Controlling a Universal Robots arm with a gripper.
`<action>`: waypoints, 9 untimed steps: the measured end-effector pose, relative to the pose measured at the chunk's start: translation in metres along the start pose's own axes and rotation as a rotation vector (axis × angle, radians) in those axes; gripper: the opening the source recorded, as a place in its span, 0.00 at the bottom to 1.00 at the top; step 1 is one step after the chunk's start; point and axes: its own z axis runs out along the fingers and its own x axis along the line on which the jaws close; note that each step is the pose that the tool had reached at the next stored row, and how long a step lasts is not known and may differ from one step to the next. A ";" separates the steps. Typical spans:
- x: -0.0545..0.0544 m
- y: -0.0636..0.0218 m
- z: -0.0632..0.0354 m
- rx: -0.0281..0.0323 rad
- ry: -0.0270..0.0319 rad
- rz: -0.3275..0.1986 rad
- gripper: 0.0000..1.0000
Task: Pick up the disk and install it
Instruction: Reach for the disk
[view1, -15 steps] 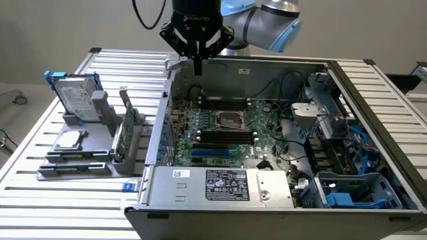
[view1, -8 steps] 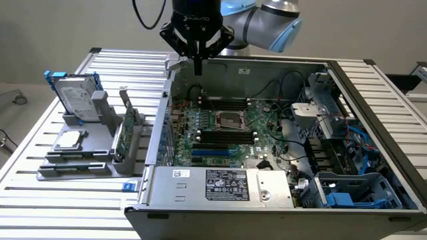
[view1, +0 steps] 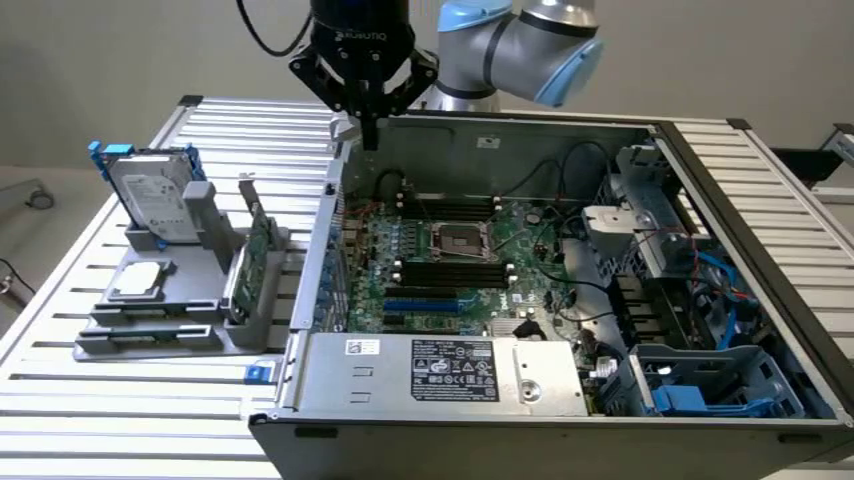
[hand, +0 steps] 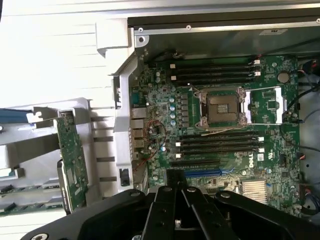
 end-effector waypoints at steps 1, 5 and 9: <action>0.005 -0.0003 -0.0001 -0.0001 0.0000 0.000 0.11; 0.023 -0.0016 -0.0005 0.0000 0.0000 0.000 0.11; 0.041 -0.0028 -0.0009 0.0000 0.0000 0.000 0.11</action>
